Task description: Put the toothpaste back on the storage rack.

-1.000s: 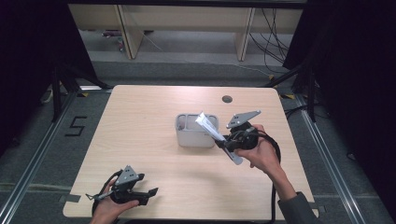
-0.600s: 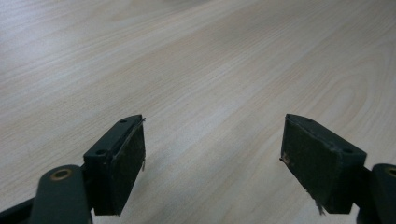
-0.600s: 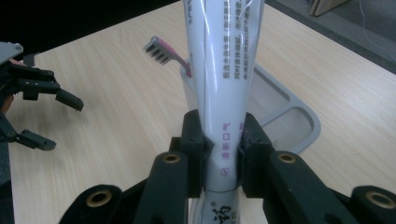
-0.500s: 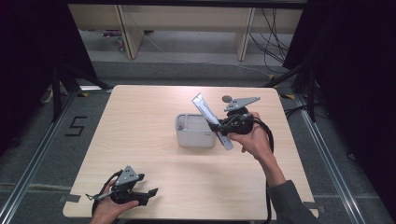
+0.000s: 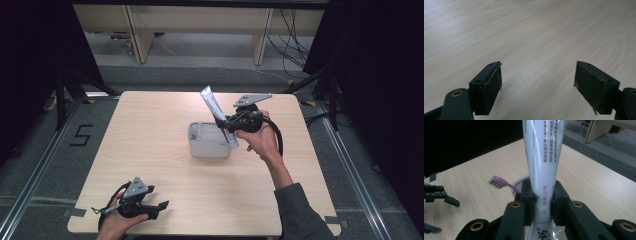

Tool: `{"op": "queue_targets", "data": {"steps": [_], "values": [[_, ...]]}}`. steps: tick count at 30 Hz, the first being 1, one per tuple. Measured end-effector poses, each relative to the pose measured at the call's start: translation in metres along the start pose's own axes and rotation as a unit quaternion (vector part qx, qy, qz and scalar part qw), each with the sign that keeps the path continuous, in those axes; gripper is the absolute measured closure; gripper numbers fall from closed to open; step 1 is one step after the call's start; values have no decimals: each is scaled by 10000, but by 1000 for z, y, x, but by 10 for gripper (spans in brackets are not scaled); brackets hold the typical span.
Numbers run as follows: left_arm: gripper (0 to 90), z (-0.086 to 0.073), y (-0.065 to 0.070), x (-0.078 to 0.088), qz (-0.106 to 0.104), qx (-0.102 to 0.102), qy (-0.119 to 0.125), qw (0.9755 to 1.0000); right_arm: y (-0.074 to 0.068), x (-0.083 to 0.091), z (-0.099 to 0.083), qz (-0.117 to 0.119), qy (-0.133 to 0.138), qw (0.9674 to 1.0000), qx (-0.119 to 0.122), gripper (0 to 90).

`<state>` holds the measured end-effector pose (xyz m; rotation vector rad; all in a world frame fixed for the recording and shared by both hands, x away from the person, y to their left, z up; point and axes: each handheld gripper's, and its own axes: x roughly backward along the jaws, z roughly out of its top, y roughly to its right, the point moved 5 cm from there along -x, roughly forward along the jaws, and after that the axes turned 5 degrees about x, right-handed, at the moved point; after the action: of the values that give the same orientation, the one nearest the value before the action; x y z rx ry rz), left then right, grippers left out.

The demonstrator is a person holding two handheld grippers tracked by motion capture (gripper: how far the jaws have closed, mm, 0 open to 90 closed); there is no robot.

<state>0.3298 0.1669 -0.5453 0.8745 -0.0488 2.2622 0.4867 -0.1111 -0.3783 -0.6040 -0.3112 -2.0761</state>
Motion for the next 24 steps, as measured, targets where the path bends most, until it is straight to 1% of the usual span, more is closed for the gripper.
{"op": "queue_targets", "data": {"steps": [1, 2, 3, 4, 5, 6, 7, 8, 9, 10, 11, 12, 13, 14, 15, 16, 17, 18, 19, 20, 21, 22, 23, 24], "values": [[215, 0, -1, 2, 5, -96, -101, 9999, 1, -1, 2, -33, -6, 10000, 7, 760], [215, 1, -1, 2, 24, -97, -74, 9999, 4, -4, 5, -101, 56, 9999, 64, 760], [215, 1, -1, 2, 16, -87, -79, 9999, 4, -5, 6, -67, 45, 10000, 42, 760], [215, 0, -1, 2, 13, -95, -104, 9999, 5, -7, 8, -102, 121, 9999, 15, 760], [215, 0, 1, 1, 3, 28, -14, 10000, 6, -8, 10, -82, 142, 9999, 25, 760], [215, 1, 0, 1, 7, 12, -5, 10000, 8, -9, 11, -103, 183, 9998, 36, 760], [215, 1, -2, 3, 44, -76, -87, 9999, 9, -12, 14, -144, 273, 9995, 35, 761], [215, 1, -2, 2, 37, -80, -72, 9999, 7, -13, 14, -140, 260, 9995, -72, 761], [215, 0, -2, 2, 14, -95, -104, 9999, 10, -15, 16, -159, 297, 9994, 37, 760], [215, 0, 0, 1, -6, 19, -14, 10000, 11, -16, 16, -148, 246, 9996, 19, 760], [215, -1, -1, 3, 8, -91, -118, 9999, 10, -18, 17, -146, 221, 9996, -84, 761], [215, 0, -1, 3, 9, -82, -94, 9999, 11, -20, 18, -150, 241, 9995, -122, 760], [215, 1, -1, 2, 11, -116, -65, 9999, 12, -22, 19, -168, 283, 9994, -75, 760], [215, 1, -1, 2, 15, -128, -79, 9999, 13, -24, 21, -176, 331, 9992, -135, 760], [215, 0, -1, 2, -10, -129, -102, 9999, 14, -25, 22, -190, 371, 9991, -108, 761], [215, 0, 1, 1, -9, -45, -39, 10000, 14, -28, 23, -206, 383, 9989, -161, 761], [215, 0, 0, 1, -14, -55, -33, 10000, 15, -30, 24, -253, 394, 9988, -160, 761], [215, 0, -1, 2, -7, -138, -119, 9998, 17, -31, 25, -235, 404, 9989, -99, 760], [215, 1, 1, 1, -11, -34, -25, 10000, 17, -32, 26, -218, 408, 9989, -76, 760], [215, 0, 0, 1, 3, -70, -54, 10000, 18, -33, 26, -296, 435, 9985, -132, 760], [215, 0, 0, 1, -7, -88, -56, 9999, 19, -36, 27, -259, 510, 9982, -151, 761], [215, 0, 1, 1, -19, -62, -37, 10000, 20, -38, 27, -295, 520, 9980, -191, 761], [215, 1, 1, 1, -23, -54, -14, 10000, 21, -38, 26, -301, 518, 9981, -169, 760], [215, 1, -1, 2, -19, -152, -96, 9998, 22, -40, 26, -304, 522, 9980, -192, 760]]}}
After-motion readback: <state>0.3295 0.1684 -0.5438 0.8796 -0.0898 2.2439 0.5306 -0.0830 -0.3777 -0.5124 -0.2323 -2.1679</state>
